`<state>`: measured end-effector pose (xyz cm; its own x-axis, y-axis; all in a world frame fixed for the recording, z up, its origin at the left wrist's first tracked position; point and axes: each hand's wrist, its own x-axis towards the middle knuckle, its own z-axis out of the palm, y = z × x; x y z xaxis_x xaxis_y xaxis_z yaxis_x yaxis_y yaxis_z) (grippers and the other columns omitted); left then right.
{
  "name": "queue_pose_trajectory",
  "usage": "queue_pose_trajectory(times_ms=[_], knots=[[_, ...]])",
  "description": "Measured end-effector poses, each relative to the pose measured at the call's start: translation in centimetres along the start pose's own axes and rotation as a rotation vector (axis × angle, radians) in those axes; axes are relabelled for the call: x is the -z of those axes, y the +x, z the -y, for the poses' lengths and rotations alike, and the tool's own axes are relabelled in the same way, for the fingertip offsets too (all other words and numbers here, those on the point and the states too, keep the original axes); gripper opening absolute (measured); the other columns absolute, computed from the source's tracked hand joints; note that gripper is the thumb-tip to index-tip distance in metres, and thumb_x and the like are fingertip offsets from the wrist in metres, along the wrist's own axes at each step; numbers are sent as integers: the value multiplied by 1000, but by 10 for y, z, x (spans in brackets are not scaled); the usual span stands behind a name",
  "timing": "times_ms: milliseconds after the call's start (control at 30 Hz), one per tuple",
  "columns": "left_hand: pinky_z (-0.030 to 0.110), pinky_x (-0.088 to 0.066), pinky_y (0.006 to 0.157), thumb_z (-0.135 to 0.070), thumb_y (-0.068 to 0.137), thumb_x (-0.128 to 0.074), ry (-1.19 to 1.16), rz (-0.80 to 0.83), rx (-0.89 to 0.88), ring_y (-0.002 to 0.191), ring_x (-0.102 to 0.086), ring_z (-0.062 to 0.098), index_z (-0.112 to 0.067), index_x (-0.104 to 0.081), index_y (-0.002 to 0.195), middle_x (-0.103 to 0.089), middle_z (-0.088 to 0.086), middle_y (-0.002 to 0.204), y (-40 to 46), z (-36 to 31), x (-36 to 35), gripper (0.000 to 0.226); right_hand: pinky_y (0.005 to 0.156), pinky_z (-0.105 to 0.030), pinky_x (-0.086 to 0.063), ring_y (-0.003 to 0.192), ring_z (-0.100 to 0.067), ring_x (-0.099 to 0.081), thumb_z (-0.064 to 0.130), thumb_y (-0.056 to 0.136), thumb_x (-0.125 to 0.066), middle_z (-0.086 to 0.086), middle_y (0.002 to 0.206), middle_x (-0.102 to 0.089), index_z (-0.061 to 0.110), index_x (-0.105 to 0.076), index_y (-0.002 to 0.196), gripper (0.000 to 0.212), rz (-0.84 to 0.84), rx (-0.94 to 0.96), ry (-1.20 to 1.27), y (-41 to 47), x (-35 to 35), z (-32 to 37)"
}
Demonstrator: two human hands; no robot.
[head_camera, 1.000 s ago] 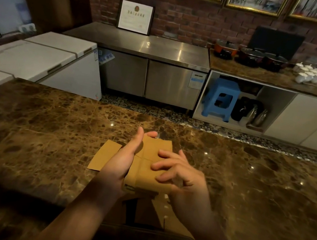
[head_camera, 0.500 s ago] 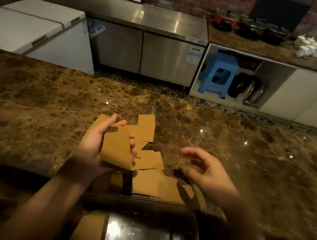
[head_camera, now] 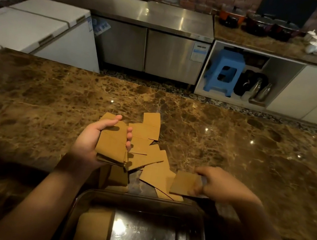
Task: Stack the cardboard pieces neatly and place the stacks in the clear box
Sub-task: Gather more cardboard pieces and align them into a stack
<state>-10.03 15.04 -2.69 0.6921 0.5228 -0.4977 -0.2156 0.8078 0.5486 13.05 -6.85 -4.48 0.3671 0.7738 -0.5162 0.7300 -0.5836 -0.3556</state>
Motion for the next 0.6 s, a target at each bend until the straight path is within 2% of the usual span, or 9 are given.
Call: queue_pose_trajectory(times_ms=[33,100,167,233,333,400,467,533,600], knots=[[35,-56,61,-20,82,-62,-3,4,-1,73,-66,27,-18,-65,112,-69,18,94,-1,-2,2,31,68,-24,-43,85,-2,-58,43,75,-80,15,96,-65,41,-59,88,25,-2,-10,1,0,9,-1],[34,-56,62,-22,83,-61,-2,10,-4,73,-66,26,-15,-70,106,-68,16,95,-3,-7,7,25,70,-26,-45,86,-4,-58,45,78,-78,13,96,-65,37,-60,89,22,-6,-22,11,1,25,0],[34,-56,63,-24,91,-56,-14,3,-18,73,-66,25,-17,-63,115,-68,16,95,-2,-9,12,26,73,-27,-48,89,-7,-60,48,81,-76,11,97,-66,33,-65,94,22,0,7,104,5,33,10],[34,-55,63,-24,91,-56,-30,-7,-25,72,-66,26,-17,-60,116,-69,16,92,0,-10,14,26,77,-31,-50,90,-9,-61,49,81,-75,9,95,-67,32,-67,92,22,28,44,174,12,27,27],[33,-56,61,-24,78,-63,-22,13,4,70,-66,24,-12,-74,92,-69,15,87,2,-8,10,22,74,-31,-47,92,-12,-62,51,75,-79,13,93,-66,34,-65,83,23,31,49,141,25,2,53],[32,-56,61,-26,75,-64,-3,26,21,69,-67,23,-10,-80,74,-71,13,83,4,-7,9,22,88,-36,-46,106,-16,-54,50,68,-83,11,107,-60,35,-66,93,34,-36,96,-17,32,-13,62],[32,-56,63,-28,73,-66,26,21,27,68,-68,22,-9,-80,68,-72,12,80,6,-7,8,24,96,-39,-45,113,-17,-46,48,65,-85,7,117,-53,32,-66,110,51,-72,158,-84,34,-23,64],[32,-56,63,-29,73,-68,36,5,38,68,-68,22,-8,-81,70,-72,12,80,8,-6,7,25,90,-36,-47,108,-16,-47,46,65,-85,9,112,-52,32,-64,110,52,-94,180,-52,33,-28,63],[33,-56,62,-29,73,-69,24,-21,60,69,-68,23,-5,-80,72,-72,13,82,9,-5,5,27,79,-30,-45,99,-11,-50,43,65,-86,15,103,-50,37,-59,101,45,-105,169,0,30,-30,59]])
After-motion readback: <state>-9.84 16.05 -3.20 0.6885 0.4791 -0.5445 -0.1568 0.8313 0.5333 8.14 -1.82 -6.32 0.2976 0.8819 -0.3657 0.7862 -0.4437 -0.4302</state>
